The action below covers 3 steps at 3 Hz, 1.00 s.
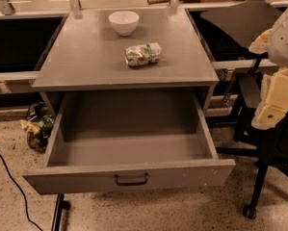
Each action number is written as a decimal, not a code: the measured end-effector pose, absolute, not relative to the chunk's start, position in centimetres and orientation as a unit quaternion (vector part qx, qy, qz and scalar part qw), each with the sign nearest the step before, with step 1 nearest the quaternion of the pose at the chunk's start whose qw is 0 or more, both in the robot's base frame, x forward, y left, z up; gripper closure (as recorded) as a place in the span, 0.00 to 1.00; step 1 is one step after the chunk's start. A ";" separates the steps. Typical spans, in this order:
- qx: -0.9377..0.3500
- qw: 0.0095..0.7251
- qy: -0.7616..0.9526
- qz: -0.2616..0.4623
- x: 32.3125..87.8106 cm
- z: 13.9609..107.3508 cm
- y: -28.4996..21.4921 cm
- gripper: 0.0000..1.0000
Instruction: Place 7up can into top drawer
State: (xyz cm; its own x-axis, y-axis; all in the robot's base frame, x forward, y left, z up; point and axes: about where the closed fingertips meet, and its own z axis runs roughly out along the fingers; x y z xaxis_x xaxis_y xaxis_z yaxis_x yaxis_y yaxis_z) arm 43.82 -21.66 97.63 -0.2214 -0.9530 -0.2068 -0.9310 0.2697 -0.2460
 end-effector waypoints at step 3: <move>-0.669 0.231 0.705 -0.042 52.2 98.3 -17.1 0.00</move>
Offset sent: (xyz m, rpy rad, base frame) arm 0.0907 0.0464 0.0109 0.0125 -0.1529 0.2235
